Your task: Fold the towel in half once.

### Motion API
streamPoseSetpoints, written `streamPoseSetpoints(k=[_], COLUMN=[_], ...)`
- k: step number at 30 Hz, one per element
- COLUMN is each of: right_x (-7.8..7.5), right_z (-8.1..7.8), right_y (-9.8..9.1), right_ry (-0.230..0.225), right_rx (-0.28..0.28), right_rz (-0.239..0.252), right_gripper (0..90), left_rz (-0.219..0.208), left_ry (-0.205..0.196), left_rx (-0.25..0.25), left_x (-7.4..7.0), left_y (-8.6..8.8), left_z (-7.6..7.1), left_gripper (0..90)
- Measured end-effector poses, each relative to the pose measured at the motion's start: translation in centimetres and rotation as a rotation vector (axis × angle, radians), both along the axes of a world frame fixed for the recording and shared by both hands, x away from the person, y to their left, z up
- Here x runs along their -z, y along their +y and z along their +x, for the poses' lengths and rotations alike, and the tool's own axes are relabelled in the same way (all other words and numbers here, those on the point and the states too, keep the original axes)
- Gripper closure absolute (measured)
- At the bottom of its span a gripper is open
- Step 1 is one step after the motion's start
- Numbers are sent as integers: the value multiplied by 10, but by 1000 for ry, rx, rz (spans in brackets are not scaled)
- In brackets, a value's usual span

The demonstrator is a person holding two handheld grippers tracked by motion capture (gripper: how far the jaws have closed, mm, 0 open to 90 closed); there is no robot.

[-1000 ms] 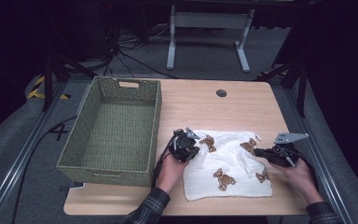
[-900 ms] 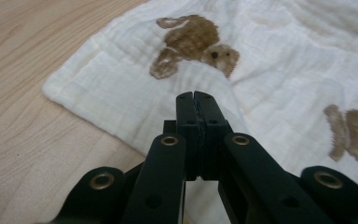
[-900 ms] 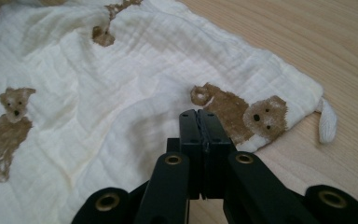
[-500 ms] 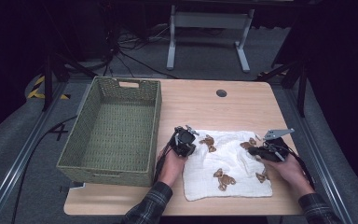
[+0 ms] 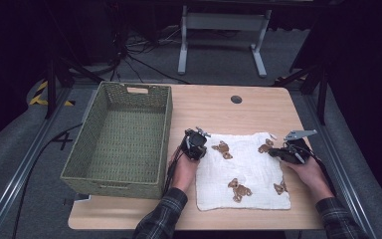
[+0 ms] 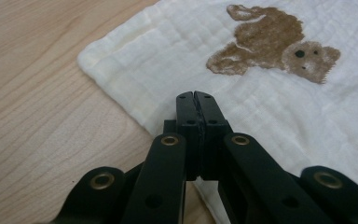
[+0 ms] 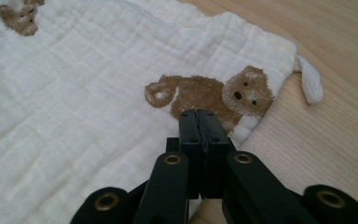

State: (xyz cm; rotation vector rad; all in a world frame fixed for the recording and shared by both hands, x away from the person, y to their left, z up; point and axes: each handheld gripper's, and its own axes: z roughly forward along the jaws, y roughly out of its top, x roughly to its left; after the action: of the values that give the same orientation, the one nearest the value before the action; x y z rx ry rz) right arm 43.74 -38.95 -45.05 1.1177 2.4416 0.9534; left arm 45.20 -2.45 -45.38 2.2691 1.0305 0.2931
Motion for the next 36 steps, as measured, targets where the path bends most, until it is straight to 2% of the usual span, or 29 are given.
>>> streamPoseSetpoints(k=[1,4,6,9,15,16,20,21,23,26,27,29,31,32,36], right_x=[0,0,-1,-4,-9,-10,-13,-13,-13,-15,-15,-15,-15,-13,-6], right_z=[1,1,0,-1,2,4,13,16,21,25,31,33,39,43,54], right_y=[-1,-1,-2,0,3,3,3,3,5,7,8,8,9,7,1], right_ry=[2,3,5,4,2,-3,-23,-9,-14,-18,-16,-18,-17,-35,-22], right_rx=[2,0,-9,-24,-51,-51,-51,-48,-53,-49,-50,-50,-41,-33,7], right_rz=[2,1,13,27,42,44,58,59,36,51,50,52,55,59,67], right_gripper=[899,892,838,793,719,713,709,705,706,709,708,708,709,714,709], left_rz=[3,-29,-40,-49,-64,-54,-53,-57,-56,-60,-50,-42,-25,-27,-11], left_ry=[7,15,21,9,12,2,9,4,0,-5,-9,-11,-13,-11,3], left_rx=[1,-5,-5,-7,-19,-19,-41,-43,-58,-74,-88,-95,-114,-126,-149], left_x=[0,1,0,-3,-6,-5,-5,-6,-7,-8,-8,-8,-8,-7,-4], left_y=[0,2,5,7,8,8,9,9,10,10,9,9,10,10,11], left_z=[1,2,2,4,10,12,17,19,24,28,32,35,42,44,54], left_gripper=[898,896,873,834,760,749,701,694,680,670,669,662,662,662,657])
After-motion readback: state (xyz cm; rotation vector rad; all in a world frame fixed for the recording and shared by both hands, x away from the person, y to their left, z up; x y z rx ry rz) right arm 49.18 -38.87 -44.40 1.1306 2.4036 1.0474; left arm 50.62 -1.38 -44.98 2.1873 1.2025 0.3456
